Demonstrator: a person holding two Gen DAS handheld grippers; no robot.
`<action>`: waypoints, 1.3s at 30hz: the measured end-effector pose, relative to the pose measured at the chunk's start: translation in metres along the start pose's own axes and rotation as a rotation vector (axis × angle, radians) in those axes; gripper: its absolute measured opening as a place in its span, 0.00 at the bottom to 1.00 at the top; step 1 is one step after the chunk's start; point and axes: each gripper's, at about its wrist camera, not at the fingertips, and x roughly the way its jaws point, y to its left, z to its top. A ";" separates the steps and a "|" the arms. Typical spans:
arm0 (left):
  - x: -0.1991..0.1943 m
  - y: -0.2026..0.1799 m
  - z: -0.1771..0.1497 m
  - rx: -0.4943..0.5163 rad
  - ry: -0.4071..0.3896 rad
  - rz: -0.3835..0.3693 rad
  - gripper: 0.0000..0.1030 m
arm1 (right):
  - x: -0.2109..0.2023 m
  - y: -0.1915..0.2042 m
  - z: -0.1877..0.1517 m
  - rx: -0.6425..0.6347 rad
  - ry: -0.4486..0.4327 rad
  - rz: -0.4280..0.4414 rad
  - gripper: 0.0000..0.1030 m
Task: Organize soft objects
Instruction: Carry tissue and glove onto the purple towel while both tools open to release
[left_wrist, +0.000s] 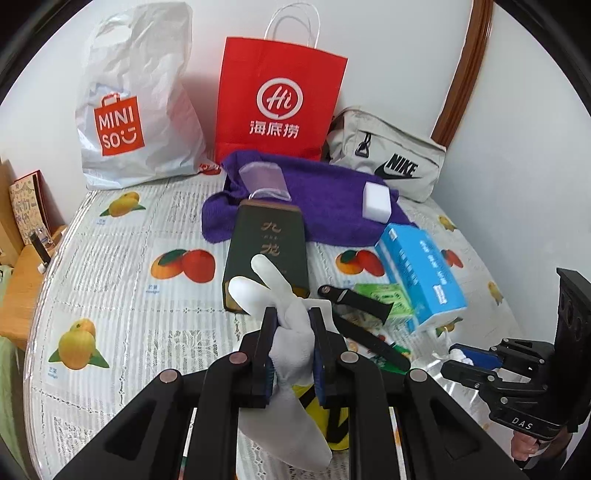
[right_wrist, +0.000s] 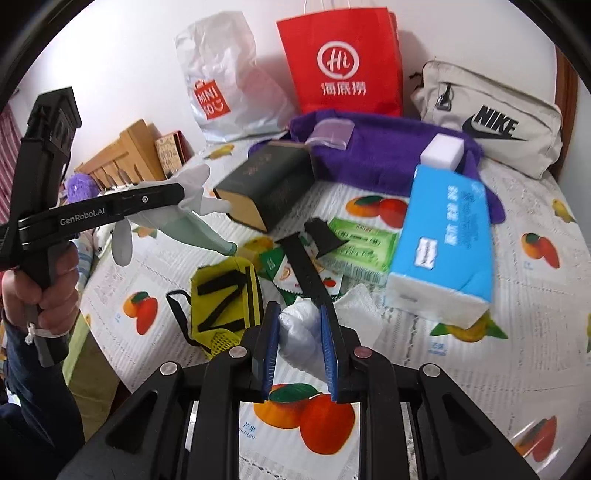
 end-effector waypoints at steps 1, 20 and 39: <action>-0.002 -0.003 0.003 -0.002 -0.003 0.002 0.15 | -0.005 -0.001 0.002 0.003 -0.009 0.004 0.21; 0.005 -0.045 0.064 0.070 -0.026 -0.026 0.15 | -0.043 -0.044 0.062 0.021 -0.137 -0.045 0.21; 0.052 -0.014 0.125 0.046 -0.011 0.031 0.15 | 0.003 -0.088 0.152 0.039 -0.176 -0.071 0.21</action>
